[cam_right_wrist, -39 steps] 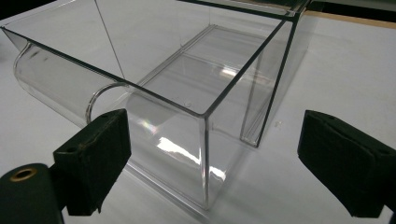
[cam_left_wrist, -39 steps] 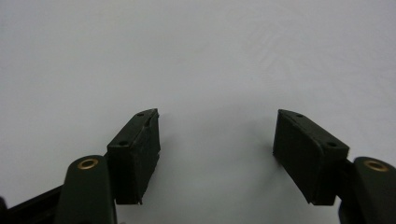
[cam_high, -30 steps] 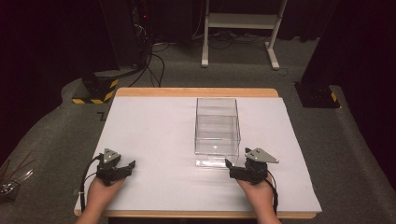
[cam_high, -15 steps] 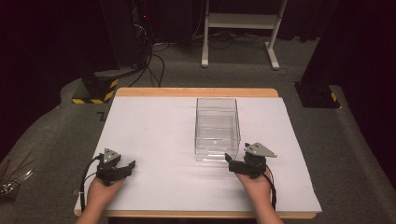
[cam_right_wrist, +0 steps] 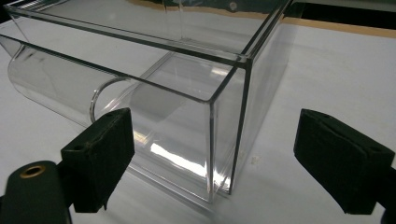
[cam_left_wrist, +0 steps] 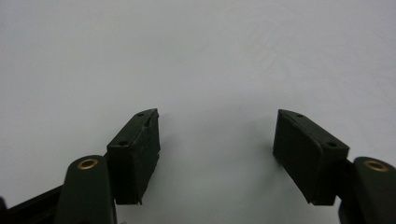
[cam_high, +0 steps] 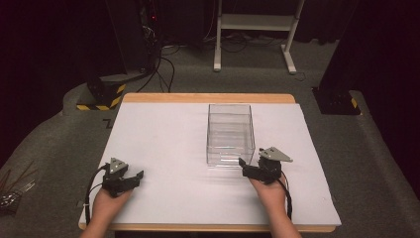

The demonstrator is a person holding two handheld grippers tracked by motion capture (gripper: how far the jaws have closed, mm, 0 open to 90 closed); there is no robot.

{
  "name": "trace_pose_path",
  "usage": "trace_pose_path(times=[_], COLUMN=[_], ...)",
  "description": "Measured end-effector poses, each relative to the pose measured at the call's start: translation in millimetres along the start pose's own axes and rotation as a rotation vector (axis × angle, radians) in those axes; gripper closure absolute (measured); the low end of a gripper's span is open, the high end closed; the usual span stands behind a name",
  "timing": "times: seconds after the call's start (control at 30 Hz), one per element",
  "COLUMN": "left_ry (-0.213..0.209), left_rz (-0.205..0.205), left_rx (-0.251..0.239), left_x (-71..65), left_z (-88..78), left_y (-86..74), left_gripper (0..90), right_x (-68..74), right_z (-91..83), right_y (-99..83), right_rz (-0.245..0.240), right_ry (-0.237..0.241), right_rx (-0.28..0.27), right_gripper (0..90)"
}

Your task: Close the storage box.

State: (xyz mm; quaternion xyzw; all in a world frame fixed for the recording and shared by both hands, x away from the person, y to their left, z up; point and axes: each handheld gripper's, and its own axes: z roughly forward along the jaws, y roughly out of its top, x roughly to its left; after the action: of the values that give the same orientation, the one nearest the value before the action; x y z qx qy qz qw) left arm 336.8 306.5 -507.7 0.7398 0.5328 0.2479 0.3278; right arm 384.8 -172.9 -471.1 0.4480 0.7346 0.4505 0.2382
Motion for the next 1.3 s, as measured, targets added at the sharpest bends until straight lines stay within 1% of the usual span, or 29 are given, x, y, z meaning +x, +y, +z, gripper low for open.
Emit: trace_pose_path(times=[0.1,0.43,0.5,0.53,0.7,0.77,1.03,1.07,1.2,1.3], left_ry=[0.0,0.0,-0.003,-0.001,-0.003,-0.003,-0.002,-0.002,-0.002,-0.001], left_rz=[0.0,0.0,-0.006,0.0,-0.004,-0.004,0.0,-0.001,0.0,0.0], left_rx=[0.0,0.0,0.0,0.001,0.0,0.001,0.0,0.001,0.0,0.0], left_x=[0.0,0.0,-0.4,0.1,-0.2,-0.1,0.1,0.0,0.1,0.0], left_z=[0.0,0.0,0.1,0.0,0.0,0.0,0.0,0.0,-0.1,-0.1], left_y=[0.0,0.0,-0.1,0.0,0.0,0.0,0.0,0.0,0.0,-0.1], left_gripper=[31.6,31.6,31.6,31.6,31.6,31.5,31.5,31.5,31.5,31.5], right_x=[-0.7,-4.6,-5.7,-6.0,-7.2,-7.9,-10.3,-10.3,-8.0,-6.1], right_z=[2.9,12.0,13.7,14.2,17.9,19.9,28.2,29.4,32.1,32.1], right_y=[1.3,7.3,8.2,8.4,10.1,10.7,12.0,12.4,12.1,11.3], right_rz=[0.009,0.008,0.012,0.013,0.014,0.022,0.022,0.025,0.018,0.016], right_ry=[-0.004,-0.026,-0.028,-0.029,-0.037,-0.038,-0.055,-0.047,-0.044,-0.04], right_rx=[0.001,-0.001,-0.002,-0.002,-0.002,-0.003,0.008,0.009,0.014,0.015], right_gripper=[12.7,13.2,13.2,13.3,14.1,14.2,15.1,14.7,14.8,16.9])
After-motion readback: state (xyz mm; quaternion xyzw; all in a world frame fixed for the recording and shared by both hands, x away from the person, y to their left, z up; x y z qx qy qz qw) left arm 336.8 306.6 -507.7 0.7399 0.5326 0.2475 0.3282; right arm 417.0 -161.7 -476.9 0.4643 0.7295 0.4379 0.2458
